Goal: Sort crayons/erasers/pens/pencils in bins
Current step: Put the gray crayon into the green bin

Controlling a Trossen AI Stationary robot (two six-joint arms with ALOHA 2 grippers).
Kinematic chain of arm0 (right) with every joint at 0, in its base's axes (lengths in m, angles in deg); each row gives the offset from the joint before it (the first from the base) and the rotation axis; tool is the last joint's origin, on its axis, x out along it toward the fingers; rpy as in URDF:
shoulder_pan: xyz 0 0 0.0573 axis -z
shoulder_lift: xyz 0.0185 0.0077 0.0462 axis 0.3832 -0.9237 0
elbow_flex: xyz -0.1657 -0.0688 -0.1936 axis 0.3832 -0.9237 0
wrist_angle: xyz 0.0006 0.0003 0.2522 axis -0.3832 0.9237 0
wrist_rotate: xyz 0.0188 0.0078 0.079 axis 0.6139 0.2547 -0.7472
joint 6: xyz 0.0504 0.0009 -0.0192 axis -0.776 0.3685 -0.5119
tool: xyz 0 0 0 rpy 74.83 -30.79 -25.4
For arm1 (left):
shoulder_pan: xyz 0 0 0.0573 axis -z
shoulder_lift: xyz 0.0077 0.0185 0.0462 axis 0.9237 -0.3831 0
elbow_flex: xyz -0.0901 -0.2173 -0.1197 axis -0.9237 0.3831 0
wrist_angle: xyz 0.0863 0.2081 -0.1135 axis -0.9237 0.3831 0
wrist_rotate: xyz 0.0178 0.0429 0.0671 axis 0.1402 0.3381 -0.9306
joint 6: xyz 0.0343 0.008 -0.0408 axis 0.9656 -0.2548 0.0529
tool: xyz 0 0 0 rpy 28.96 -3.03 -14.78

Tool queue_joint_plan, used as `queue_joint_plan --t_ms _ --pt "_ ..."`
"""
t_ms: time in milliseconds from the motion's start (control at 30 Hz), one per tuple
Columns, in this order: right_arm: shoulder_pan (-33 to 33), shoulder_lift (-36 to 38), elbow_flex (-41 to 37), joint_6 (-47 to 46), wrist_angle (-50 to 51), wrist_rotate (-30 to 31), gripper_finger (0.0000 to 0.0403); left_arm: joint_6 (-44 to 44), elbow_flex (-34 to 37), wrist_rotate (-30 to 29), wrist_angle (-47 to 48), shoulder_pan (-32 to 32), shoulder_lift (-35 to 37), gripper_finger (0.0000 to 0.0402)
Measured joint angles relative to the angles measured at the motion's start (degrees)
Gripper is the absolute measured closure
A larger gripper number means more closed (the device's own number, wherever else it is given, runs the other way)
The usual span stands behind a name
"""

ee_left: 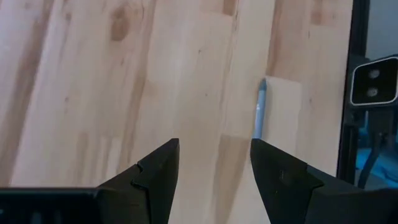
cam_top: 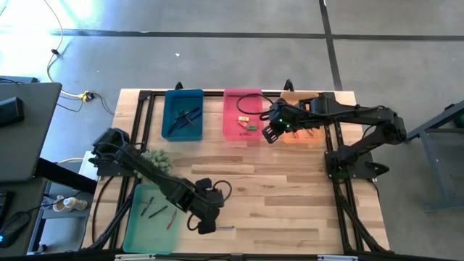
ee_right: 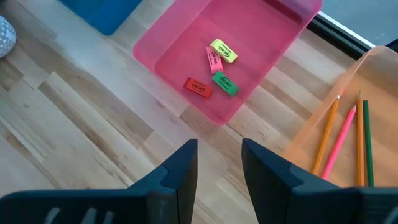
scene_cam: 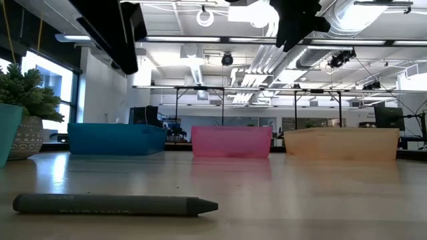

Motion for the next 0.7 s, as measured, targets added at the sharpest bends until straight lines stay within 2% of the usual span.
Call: queue_joint_plan --t_ms 333,700 --pt "0.0 -0.02 0.0 0.0 0.04 1.63 0.0286 -2.15 0.0 -0.06 -5.58 1.76 -6.11 0.0216" --pt "0.0 -0.02 0.0 -0.75 0.02 1.63 0.0286 -3.21 0.0 -0.69 -10.39 4.67 -9.34 0.0216"
